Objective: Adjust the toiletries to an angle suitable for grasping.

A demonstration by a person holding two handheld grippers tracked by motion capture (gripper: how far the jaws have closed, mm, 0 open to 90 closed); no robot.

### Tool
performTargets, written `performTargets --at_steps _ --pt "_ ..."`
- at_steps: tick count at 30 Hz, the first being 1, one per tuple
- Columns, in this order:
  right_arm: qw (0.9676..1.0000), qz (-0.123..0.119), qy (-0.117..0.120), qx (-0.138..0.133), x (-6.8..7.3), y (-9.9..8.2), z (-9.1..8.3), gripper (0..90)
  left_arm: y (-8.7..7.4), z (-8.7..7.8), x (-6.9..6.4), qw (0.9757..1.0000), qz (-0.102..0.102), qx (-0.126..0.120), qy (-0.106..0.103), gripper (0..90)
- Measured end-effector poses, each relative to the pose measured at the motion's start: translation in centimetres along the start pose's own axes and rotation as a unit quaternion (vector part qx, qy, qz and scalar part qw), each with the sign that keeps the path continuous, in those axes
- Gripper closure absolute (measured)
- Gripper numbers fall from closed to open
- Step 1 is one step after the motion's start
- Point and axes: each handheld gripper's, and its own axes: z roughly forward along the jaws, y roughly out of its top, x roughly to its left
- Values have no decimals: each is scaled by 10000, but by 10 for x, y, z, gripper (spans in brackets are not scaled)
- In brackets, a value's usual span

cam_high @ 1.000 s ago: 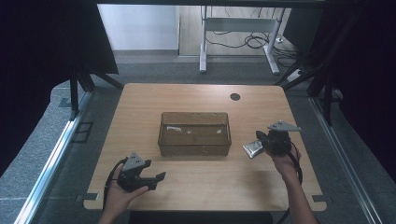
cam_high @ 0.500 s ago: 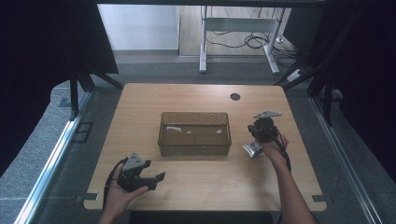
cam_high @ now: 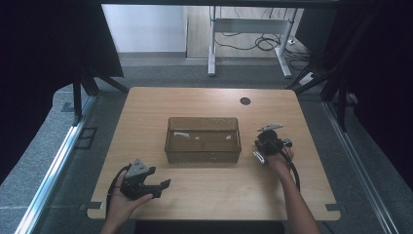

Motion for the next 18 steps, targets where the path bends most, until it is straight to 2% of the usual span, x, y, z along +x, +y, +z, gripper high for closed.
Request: performTargets --at_steps 4,10,18 --pt "9999 -129 2 53 3 -7 -2 898 -1 3 1 10000 -2 74 2 244" --pt "9999 -125 84 -64 2 -19 -10 898 -1 5 -2 9999 36 109 -5 244" --pt "9996 -230 153 -56 1 -35 -23 897 -1 5 -3 9999 42 112 -5 244"
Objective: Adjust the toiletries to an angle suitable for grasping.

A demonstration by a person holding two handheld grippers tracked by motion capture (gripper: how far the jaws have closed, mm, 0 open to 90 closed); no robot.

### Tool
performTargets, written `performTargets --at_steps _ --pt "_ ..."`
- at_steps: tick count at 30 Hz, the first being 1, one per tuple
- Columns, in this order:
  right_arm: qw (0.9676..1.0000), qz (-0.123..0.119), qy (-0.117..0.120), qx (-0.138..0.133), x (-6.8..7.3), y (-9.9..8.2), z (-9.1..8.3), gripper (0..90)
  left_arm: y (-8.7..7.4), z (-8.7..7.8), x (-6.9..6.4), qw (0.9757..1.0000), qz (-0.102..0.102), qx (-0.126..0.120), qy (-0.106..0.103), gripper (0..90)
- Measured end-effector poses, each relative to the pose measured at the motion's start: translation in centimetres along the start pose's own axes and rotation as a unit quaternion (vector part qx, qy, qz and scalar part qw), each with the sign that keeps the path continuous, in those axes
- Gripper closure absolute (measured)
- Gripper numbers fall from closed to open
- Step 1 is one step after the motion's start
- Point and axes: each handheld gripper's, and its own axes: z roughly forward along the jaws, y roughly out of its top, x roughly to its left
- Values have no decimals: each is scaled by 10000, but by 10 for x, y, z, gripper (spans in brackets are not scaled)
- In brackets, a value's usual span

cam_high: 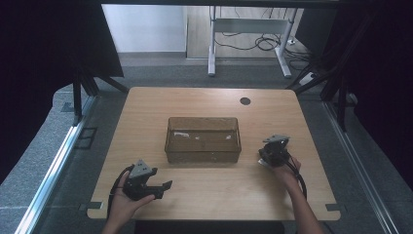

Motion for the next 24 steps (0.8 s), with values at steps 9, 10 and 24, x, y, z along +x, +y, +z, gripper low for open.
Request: performTargets --at_steps 9,10,24 --pt "9998 -185 34 120 -5 -25 -21 893 0 4 -2 10000 28 55 -28 244" --pt "9998 -185 34 120 -5 -25 -21 893 0 4 -2 10000 28 55 -28 244" --pt "9997 145 -199 87 -38 -49 -41 893 -2 7 -2 9999 18 119 -29 244"
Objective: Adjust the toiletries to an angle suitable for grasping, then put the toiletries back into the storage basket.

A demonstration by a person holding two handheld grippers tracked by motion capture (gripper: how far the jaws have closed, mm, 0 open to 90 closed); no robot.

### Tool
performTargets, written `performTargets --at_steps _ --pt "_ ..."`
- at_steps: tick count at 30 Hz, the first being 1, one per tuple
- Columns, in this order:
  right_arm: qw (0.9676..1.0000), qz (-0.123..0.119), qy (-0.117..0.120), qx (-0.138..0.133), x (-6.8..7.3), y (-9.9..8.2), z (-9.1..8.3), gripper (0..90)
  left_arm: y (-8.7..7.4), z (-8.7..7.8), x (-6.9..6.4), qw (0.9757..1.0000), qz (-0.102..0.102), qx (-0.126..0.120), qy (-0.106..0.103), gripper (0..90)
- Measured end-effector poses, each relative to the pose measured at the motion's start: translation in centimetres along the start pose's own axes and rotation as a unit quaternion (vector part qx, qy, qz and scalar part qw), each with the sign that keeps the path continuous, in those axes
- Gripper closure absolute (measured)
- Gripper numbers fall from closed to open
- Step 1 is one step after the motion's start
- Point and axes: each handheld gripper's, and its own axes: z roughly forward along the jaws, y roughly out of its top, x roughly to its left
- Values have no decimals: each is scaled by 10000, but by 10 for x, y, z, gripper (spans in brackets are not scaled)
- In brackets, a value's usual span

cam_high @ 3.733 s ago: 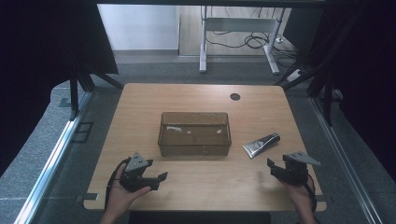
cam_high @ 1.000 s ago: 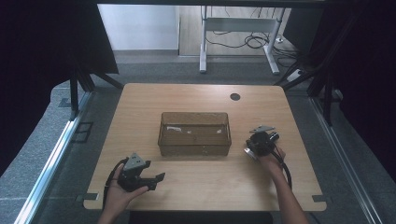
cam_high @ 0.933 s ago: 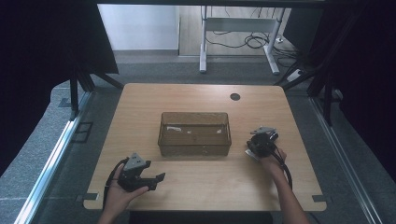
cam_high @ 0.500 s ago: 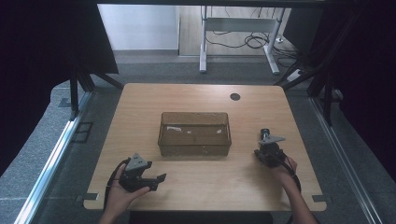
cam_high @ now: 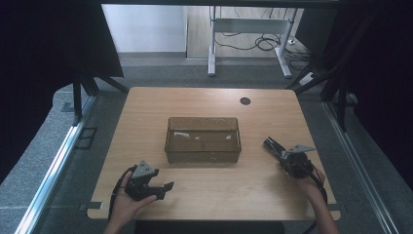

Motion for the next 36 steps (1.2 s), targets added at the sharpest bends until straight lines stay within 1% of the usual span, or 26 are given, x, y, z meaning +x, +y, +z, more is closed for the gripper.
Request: performTargets --at_steps 1,3,5,7,8,11,13,16,17,18,19,20,21,23,25,27,28,29,33,35,36 --pt "10000 0 0 0 0 0 0 893 0 0 0 10000 0 0 0 244" --pt "10000 62 -36 -4 -4 -1 0 889 0 0 0 10000 -4 -1 1 244" --pt "10000 75 6 -28 -5 -2 -1 876 0 -1 0 10000 3 -12 -9 244" --pt "10000 21 36 -55 -3 -1 -2 864 0 -1 0 10000 3 -15 -5 244" --pt "9999 -44 40 -81 -2 0 -3 855 0 -1 0 10000 1 -10 -7 244" --pt "9997 -152 117 -138 0 4 -7 800 0 -1 0 10000 0 2 -2 244" --pt "9993 -247 197 -204 0 8 -9 751 0 -1 -1 10000 0 4 2 244" --pt "9976 -482 401 -289 -2 13 -12 616 -1 -2 -1 10000 12 -19 1 244" --pt "9976 -482 401 -289 -2 13 -12 616 -1 -2 -1 10000 12 -19 1 244" --pt "9966 -651 432 -269 -4 17 -14 538 0 -4 -1 10000 3 -36 4 244" --pt "9961 -746 381 -287 -5 18 -15 535 0 -4 -1 10000 3 -36 4 244" --pt "9958 -782 337 -327 -5 19 -17 522 0 -4 -1 10000 1 -46 3 244" --pt "9961 -743 308 -356 -6 20 -18 508 0 -4 -1 10000 -2 -43 3 244" --pt "9966 -611 342 -426 -9 21 -21 515 -1 -3 -1 10000 -2 -27 12 244" --pt "9964 -553 482 -426 -11 22 -24 492 -1 -2 -1 10000 14 -13 -5 244" --pt "9954 -673 562 -391 -11 23 -27 427 0 -2 -3 10000 71 -15 -50 244" --pt "9944 -735 656 -375 -11 23 -28 424 0 -2 -4 9999 116 -23 -78 243" --pt "9937 -796 701 -352 -11 25 -29 419 0 -2 -5 9998 161 -23 -94 243" --pt "9932 -891 704 -239 -13 31 -31 417 0 0 -7 9997 213 8 -129 243" --pt "9928 -972 671 -180 -14 37 -32 413 0 2 -8 9996 237 40 -127 243" --pt "9920 -1037 702 -162 -16 44 -34 415 0 2 -8 9996 245 35 -108 244"
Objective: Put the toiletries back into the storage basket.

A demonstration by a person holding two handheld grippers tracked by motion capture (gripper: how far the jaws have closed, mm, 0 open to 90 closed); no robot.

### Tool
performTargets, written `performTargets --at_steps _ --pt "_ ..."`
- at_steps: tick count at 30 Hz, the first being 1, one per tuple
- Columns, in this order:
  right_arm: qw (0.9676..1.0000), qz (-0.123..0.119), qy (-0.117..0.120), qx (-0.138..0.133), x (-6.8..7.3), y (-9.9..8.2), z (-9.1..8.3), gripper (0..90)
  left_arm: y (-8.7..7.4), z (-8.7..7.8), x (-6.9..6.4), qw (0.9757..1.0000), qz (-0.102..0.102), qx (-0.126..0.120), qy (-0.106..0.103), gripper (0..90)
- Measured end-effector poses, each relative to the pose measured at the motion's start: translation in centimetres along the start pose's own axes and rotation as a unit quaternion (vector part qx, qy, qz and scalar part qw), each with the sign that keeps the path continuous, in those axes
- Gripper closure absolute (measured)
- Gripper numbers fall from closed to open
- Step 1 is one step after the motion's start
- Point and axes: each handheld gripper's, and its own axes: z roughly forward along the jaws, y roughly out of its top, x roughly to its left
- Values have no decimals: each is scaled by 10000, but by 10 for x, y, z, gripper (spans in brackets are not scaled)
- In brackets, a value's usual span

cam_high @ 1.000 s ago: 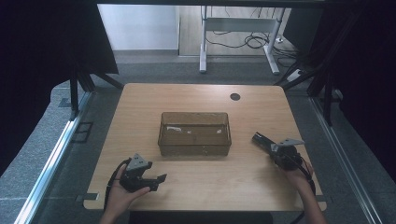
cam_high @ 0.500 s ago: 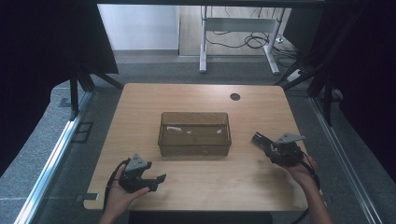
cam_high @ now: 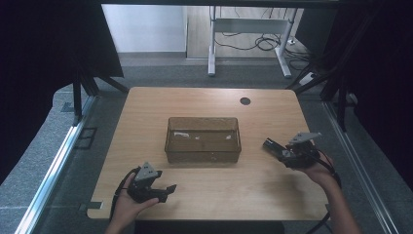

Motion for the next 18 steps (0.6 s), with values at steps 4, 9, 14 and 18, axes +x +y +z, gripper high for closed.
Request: performTargets --at_steps 4,9,14,18 --pt "9998 -123 102 156 -6 16 -2 421 0 0 1 10000 -34 -16 10 244" --pt "9985 -301 170 420 -14 33 -1 428 0 -1 1 10000 -28 -24 8 244" --pt "9960 -397 224 771 -23 41 11 424 -1 0 3 10000 -46 -1 21 244" --pt "9937 -474 305 968 -28 42 23 418 -2 0 5 10000 -79 15 29 244"
